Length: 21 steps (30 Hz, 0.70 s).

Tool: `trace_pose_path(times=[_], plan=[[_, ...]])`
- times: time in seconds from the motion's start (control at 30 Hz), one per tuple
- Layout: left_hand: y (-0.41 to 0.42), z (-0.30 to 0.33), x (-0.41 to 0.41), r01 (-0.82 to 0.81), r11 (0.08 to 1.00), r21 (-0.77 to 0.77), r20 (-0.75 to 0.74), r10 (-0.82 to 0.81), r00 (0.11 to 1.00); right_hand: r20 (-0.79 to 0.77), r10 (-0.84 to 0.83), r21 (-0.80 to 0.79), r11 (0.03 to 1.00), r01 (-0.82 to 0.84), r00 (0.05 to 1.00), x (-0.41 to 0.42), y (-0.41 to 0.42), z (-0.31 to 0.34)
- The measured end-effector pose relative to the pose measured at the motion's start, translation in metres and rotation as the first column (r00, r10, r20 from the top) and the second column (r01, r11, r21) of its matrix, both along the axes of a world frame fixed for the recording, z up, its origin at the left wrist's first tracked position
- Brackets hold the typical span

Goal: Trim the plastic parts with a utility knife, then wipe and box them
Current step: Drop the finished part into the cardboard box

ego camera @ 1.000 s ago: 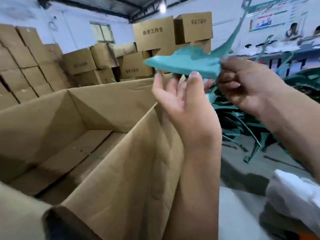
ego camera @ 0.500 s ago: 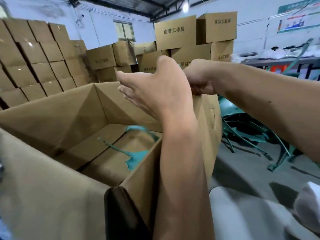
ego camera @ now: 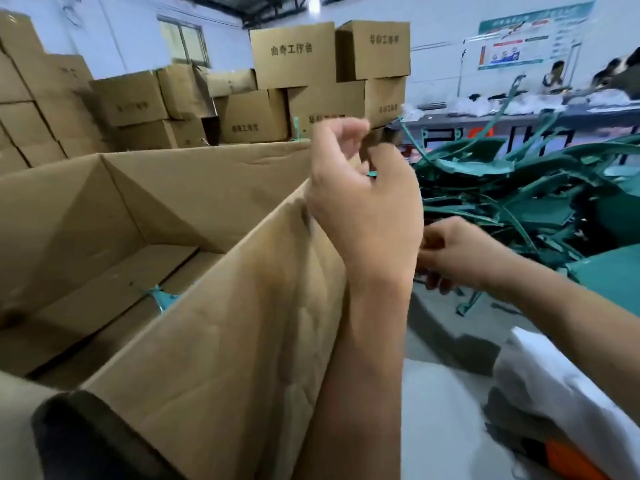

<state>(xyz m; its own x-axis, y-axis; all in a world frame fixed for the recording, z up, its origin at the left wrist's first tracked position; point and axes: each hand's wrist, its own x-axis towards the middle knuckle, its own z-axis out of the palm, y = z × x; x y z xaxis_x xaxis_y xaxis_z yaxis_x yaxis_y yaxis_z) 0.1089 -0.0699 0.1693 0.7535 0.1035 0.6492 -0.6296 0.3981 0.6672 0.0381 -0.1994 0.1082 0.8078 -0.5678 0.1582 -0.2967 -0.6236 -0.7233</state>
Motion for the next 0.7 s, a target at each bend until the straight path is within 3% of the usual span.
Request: trace_pose_path(times=[0.07, 0.13, 0.17, 0.23, 0.27, 0.33, 0.37, 0.43, 0.5, 0.57, 0.63, 0.7], plan=[[-0.027, -0.043, -0.013, 0.123, 0.982, 0.146, -0.115, -0.107, 0.988, -0.259, -0.042, -0.182, 0.983, -0.007, 0.965, -0.027, -0.008, -0.036], [-0.052, -0.090, -0.013, 0.266, 0.923, 0.278, -0.374, -0.151, 0.915, -0.427, -0.145, -0.344, 0.939, -0.012, 0.892, -0.046, -0.015, -0.063], [-0.064, -0.114, -0.012, 0.347, 0.871, 0.347, -0.508, -0.137, 0.851, -0.498, -0.191, -0.389, 0.921, -0.021, 0.846, -0.054, -0.022, -0.073], [-0.079, -0.156, -0.018, 0.468, 0.692, 0.549, -0.610, -0.051, 0.791, -0.580, -0.259, -0.422, 0.906, -0.014, 0.772, -0.068, -0.038, -0.084], [-0.086, -0.171, -0.023, 0.494, 0.592, 0.636, -0.590, -0.039, 0.806, -0.586, -0.291, -0.436, 0.900, 0.009, 0.756, -0.074, -0.046, -0.086], [-0.098, -0.188, -0.036, 0.476, 0.494, 0.727, -0.514, -0.068, 0.855, -0.452, -0.417, -0.507, 0.847, 0.158, 0.788, -0.091, -0.065, -0.088], [-0.105, -0.190, -0.042, 0.480, 0.495, 0.724, -0.501, -0.102, 0.860, -0.292, -0.503, -0.531, 0.793, 0.300, 0.813, -0.100, -0.075, -0.089], [-0.125, -0.189, -0.057, 0.490, 0.501, 0.714, -0.473, -0.170, 0.864, 0.059, -0.663, -0.478, 0.638, 0.604, 0.747, -0.124, -0.093, -0.091], [-0.145, -0.181, -0.072, 0.431, 0.491, 0.757, -0.377, -0.210, 0.902, 0.200, -0.743, -0.410, 0.529, 0.743, 0.639, -0.144, -0.109, -0.093], [-0.166, -0.174, -0.092, 0.440, 0.440, 0.783, -0.347, -0.279, 0.895, 0.056, -0.816, -0.478, 0.485, 0.733, 0.576, -0.157, -0.121, -0.099], [-0.187, -0.172, -0.109, 0.533, 0.357, 0.767, -0.413, -0.362, 0.836, -0.170, -0.836, -0.608, 0.506, 0.612, 0.522, -0.161, -0.124, -0.106], [-0.201, -0.172, -0.125, 0.576, 0.260, 0.775, -0.445, -0.423, 0.789, -0.258, -0.822, -0.640, 0.539, 0.547, 0.508, -0.163, -0.128, -0.110]])
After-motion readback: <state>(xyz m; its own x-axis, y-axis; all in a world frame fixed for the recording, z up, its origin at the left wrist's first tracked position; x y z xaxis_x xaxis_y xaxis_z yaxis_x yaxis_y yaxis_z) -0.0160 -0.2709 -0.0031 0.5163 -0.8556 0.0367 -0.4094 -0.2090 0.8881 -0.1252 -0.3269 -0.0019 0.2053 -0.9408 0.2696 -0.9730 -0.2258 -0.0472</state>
